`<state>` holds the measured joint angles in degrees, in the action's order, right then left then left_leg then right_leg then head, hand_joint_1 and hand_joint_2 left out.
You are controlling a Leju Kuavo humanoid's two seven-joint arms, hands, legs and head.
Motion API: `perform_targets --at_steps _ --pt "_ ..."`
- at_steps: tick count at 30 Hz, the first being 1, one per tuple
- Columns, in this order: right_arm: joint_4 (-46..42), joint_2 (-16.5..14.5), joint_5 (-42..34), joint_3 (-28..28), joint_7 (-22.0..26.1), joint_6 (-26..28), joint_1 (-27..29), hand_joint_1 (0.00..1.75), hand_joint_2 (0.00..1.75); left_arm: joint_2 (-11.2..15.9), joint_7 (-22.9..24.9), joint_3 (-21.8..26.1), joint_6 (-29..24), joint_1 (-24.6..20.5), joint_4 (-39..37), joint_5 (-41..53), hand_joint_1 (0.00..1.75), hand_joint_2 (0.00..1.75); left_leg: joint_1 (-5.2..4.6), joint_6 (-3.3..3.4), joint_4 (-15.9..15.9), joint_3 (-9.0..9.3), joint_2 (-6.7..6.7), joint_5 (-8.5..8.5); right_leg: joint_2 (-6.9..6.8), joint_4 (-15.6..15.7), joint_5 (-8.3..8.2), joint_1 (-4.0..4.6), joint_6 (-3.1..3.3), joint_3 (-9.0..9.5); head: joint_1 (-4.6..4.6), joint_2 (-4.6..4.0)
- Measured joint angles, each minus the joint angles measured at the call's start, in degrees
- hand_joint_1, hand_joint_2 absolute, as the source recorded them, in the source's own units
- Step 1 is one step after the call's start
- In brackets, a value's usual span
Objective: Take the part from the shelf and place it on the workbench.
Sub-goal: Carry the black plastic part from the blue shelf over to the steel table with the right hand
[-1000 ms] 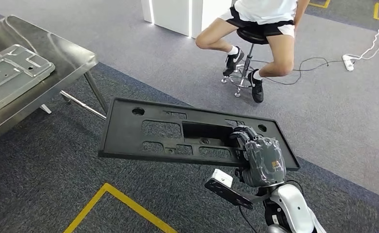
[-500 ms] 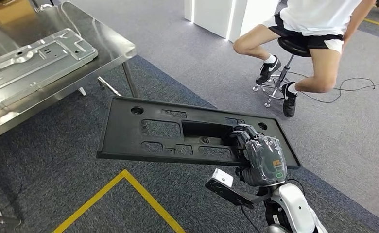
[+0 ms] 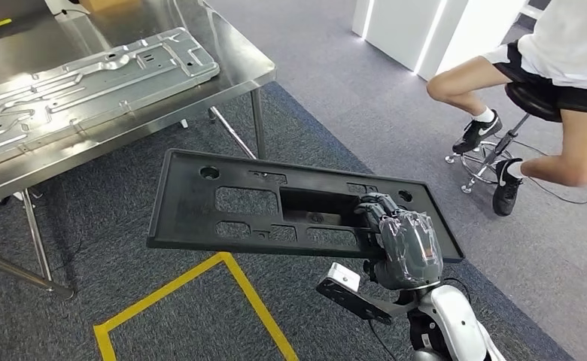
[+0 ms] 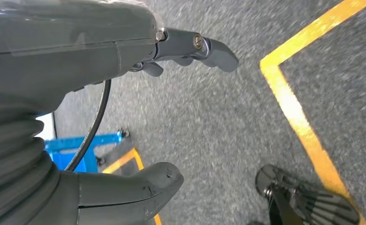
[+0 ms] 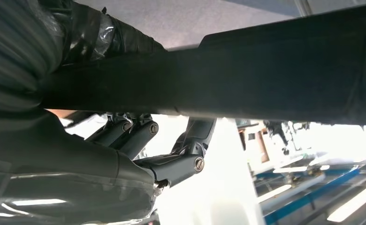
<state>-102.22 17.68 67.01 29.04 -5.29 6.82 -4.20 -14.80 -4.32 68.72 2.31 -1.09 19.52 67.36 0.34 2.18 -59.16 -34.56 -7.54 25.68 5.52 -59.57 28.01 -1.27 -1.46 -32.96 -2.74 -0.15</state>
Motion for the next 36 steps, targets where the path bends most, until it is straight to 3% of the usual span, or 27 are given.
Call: perform_targets --at_steps 1,2,4,6,8,9,11,13,15,17,19,21,23,24,27,30,31,32,35,36 --pt "0.0 0.0 0.0 0.0 0.0 -0.1 -0.1 1.75 1.75 0.0 0.0 0.0 0.0 0.1 0.0 0.0 0.0 1.75 0.11 -0.43 0.1 -0.21 -0.73 -0.12 -0.7 0.2 -0.07 -0.01 0.3 0.1 0.01 0.0" --pt "0.0 0.1 0.0 0.0 0.1 -0.2 -0.3 1.75 1.75 0.0 0.0 0.0 0.0 0.2 0.0 0.0 0.0 1.75 0.14 -0.76 0.0 -0.34 -0.55 -0.04 -1.47 0.5 -0.16 -0.06 0.67 0.32 0.01 0.0" --pt "-0.1 0.1 -0.1 0.0 0.1 -0.4 -0.6 1.75 1.75 0.0 0.0 0.0 0.0 0.2 0.0 0.1 0.0 1.75 -0.03 -1.38 -2.4 -1.49 2.48 1.56 -3.18 1.3 -0.38 -0.26 1.47 0.92 -0.09 0.0" --pt "-0.1 0.1 -0.2 0.0 0.2 -0.6 -0.7 1.75 1.75 0.0 0.0 0.0 0.1 -0.1 0.0 0.3 0.0 1.75 0.11 -1.99 -9.0 -4.78 6.15 5.12 -5.09 1.6 -0.28 -0.08 1.98 1.27 -0.19 0.0" --pt "-0.1 0.1 -0.2 0.0 0.3 -0.8 -0.7 1.75 1.75 0.0 0.0 0.0 0.1 -0.2 0.0 0.6 0.0 1.75 0.41 -2.51 -15.0 -7.95 7.09 7.16 -7.05 1.5 -0.05 0.05 2.04 1.36 -0.19 0.0" --pt "0.0 0.1 -0.3 0.0 0.3 -0.8 -0.7 1.75 1.75 0.0 0.1 0.0 0.1 -0.2 0.0 0.7 0.0 1.75 0.49 -2.66 -15.3 -8.1 7.25 6.59 -7.94 1.4 0.1 0.05 1.96 1.44 -0.19 0.0" --pt "0.0 0.1 -0.4 0.1 0.4 -1.0 -0.9 1.75 1.75 0.0 0.2 0.0 0.0 0.0 0.0 0.7 0.0 1.75 0.54 -2.67 -9.3 -4.88 8.19 2.91 -9.53 1.3 0.52 0.0 1.64 1.84 -0.19 0.0" --pt "0.0 0.1 -0.5 0.1 0.5 -1.2 -1.3 1.75 1.75 0.1 0.3 0.0 0.0 -0.1 0.0 0.8 0.0 1.75 0.16 -1.99 -2.2 -1.0 10.18 0.51 -10.81 1.2 1.02 0.2 1.1 2.28 -0.18 0.0" --pt "0.0 0.1 -0.7 0.1 0.7 -1.4 -1.7 1.75 1.75 0.1 0.3 0.0 -0.1 -0.2 0.0 1.0 0.0 1.75 -0.28 -1.13 0.0 0.04 10.71 0.42 -11.81 1.2 1.28 0.49 0.46 2.61 -0.16 0.0" --pt "0.0 0.1 -0.9 0.1 0.7 -1.6 -2.1 1.75 1.75 0.1 0.4 0.0 -0.2 -0.1 0.0 1.2 0.0 1.75 -0.17 -0.45 0.4 0.08 9.44 0.15 -12.41 1.4 1.47 0.45 -0.2 3.04 -0.17 0.0" --pt "0.0 0.2 -1.0 0.2 0.8 -1.6 -2.5 1.75 1.75 0.1 0.5 0.0 -0.2 0.0 0.0 1.4 0.0 1.75 0.15 0.27 1.0 0.41 8.29 -0.17 -10.06 -0.4 2.91 0.18 -0.76 2.51 -0.14 0.0" --pt "0.0 0.3 -1.1 0.2 0.8 -1.6 -2.6 1.75 1.75 0.1 0.4 0.0 -0.3 -0.2 0.0 1.7 0.0 1.75 0.26 0.78 1.2 0.56 7.11 -0.32 -6.7 -6.9 6.33 0.01 -1.01 -0.65 -0.1 0.0" --pt "0.2 0.3 -1.2 0.3 0.8 -1.6 -2.6 1.75 1.75 0.1 0.4 0.0 -0.3 -0.3 0.0 1.9 0.0 1.75 0.12 1.02 1.1 0.53 5.66 -0.27 -5.76 -14.0 8.68 0.0 -1.08 -4.6 -0.1 0.0" --pt "0.2 0.3 -1.2 0.3 0.7 -1.7 -2.6 1.75 1.75 0.1 0.4 0.0 -0.3 -0.3 0.0 1.9 0.0 1.75 0.06 1.06 1.0 0.57 4.82 -0.23 -5.67 -15.1 8.18 0.0 -1.05 -5.47 -0.1 0.0" --pt "0.4 0.4 -1.2 0.4 0.7 -1.7 -2.6 1.75 1.75 0.1 0.3 0.0 -0.3 -0.2 0.0 1.9 0.0 1.75 0.04 1.01 0.8 0.69 3.17 -0.14 -5.48 -12.1 4.71 -0.02 -0.85 -4.77 -0.1 0.0" --pt "0.4 0.4 -1.2 0.4 0.7 -1.7 -2.6 1.75 1.75 0.1 0.3 0.0 -0.3 -0.2 0.0 1.9 0.0 1.75 0.04 0.99 0.8 0.74 2.8 -0.11 -5.3 -10.1 3.45 -0.02 -0.76 -3.95 -0.1 0.0" --pt "0.4 0.4 -1.2 0.4 0.7 -1.7 -2.7 1.75 1.75 0.1 0.3 0.0 -0.3 -0.2 0.0 1.9 0.0 1.75 0.04 0.95 0.7 0.78 2.51 -0.09 -4.93 -8.2 2.4 -0.03 -0.67 -3.17 -0.1 0.0" --pt "0.4 0.4 -1.2 0.4 0.7 -1.7 -2.7 1.75 1.75 0.1 0.3 0.0 -0.3 -0.3 0.0 1.9 0.0 1.75 -0.02 0.81 0.6 0.74 1.96 -0.03 -3.51 -5.5 1.37 -0.08 -0.42 -2.01 -0.1 0.0" --pt "0.5 0.4 -1.2 0.6 0.7 -1.7 -3.1 1.75 1.75 0.1 0.3 0.1 -0.3 -0.2 -0.1 1.9 0.0 1.75 0.3 -0.64 0.6 0.03 -1.0 -0.14 -1.48 0.8 -0.21 -0.08 0.56 0.65 -0.09 0.0" --pt "0.5 0.5 -1.2 0.6 0.7 -1.8 -3.3 1.75 1.75 0.1 0.3 0.1 -0.3 -0.1 -0.1 1.9 0.0 1.75 0.36 -1.13 0.3 -0.28 -0.61 0.05 -2.5 1.4 -0.34 -0.13 0.85 0.96 -0.09 0.0"
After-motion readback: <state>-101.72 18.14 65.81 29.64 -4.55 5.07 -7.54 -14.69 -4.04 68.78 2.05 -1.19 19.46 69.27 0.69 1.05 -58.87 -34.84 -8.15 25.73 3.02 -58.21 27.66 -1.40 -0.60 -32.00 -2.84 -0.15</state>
